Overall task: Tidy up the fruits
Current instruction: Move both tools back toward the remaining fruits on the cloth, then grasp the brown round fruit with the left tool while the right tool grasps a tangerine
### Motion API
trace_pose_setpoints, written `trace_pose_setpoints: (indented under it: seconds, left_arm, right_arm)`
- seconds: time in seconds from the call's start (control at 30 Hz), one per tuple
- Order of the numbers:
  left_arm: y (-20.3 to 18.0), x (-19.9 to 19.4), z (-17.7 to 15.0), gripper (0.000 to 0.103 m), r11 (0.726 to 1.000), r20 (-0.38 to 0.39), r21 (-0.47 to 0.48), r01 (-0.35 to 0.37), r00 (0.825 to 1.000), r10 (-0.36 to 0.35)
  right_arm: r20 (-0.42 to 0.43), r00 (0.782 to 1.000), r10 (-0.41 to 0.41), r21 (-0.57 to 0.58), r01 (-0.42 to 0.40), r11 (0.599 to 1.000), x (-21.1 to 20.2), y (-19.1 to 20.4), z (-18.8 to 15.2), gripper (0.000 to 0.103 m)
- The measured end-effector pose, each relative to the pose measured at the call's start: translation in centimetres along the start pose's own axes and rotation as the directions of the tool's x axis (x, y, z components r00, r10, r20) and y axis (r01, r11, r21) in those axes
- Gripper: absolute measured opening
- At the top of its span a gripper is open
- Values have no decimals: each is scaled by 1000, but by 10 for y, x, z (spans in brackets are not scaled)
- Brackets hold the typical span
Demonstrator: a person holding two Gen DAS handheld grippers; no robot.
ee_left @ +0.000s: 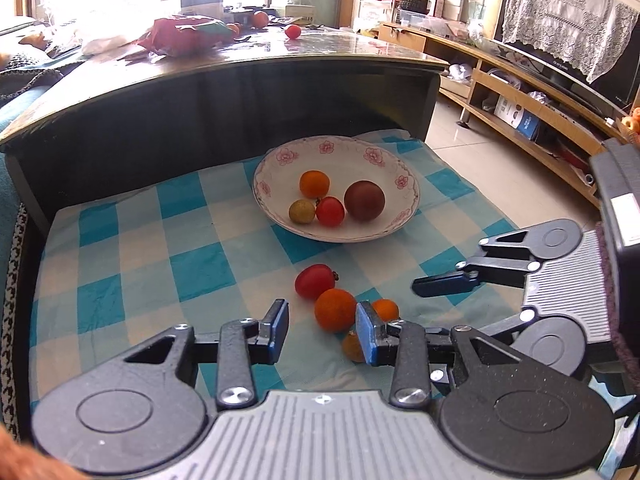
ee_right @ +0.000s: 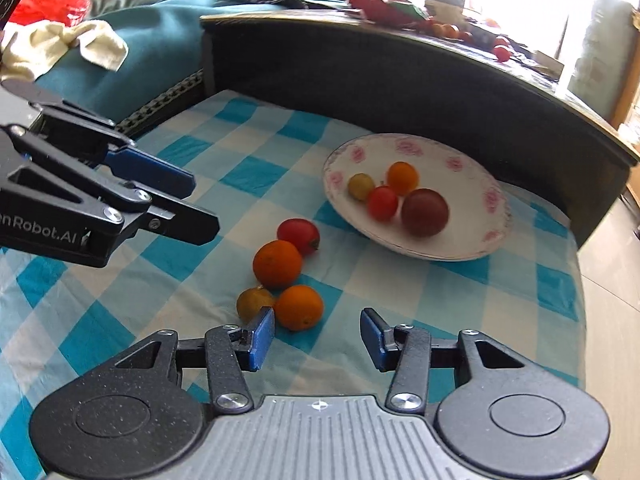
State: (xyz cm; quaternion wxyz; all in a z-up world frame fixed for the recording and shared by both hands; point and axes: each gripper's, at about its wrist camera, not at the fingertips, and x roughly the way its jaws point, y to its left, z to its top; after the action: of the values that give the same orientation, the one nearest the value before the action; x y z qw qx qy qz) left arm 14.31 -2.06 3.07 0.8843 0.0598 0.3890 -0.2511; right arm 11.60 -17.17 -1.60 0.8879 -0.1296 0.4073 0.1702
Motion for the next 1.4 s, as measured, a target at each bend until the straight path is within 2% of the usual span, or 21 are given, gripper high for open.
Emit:
trace_pose_setpoints:
  seconds: [0.1,0.33,0.43,0.63,0.93,1.07,1.4]
  left_arm:
    - [0,0,0,46,1000,0,6,13,1000,-13]
    - [7,3,-4,46,1000,-23,-10,28,999,-28]
    - [9,3,-7,46,999,-25,-14,29,999,-29]
    - [8,14,-15,46,997,-66,-39,66,995,-68]
    - [-19,45,-25,46,999,-86,28,42,996,-39]
    - [-22,55,-27,46,999,-77,50,3,997,0]
    - [-27,59,-32,45,996,-76,87,0,997,6]
  right_arm:
    - [-12,1000,28,-20,-28,999,10,-1,2,35]
    - [-18,997,72,10,-72,997,21,-6,11,32]
    - [-42,992,120,82,-117,990,26,-13,12,25]
    - [-69,984,163,182,-148,972,25,-23,12,22]
    - [-66,994,86,190,-72,979,7,-39,1,22]
    - [-69,995,69,152,-58,987,4,-36,-2,22]
    - [-73,996,55,99,-47,994,6,-31,-8,24]
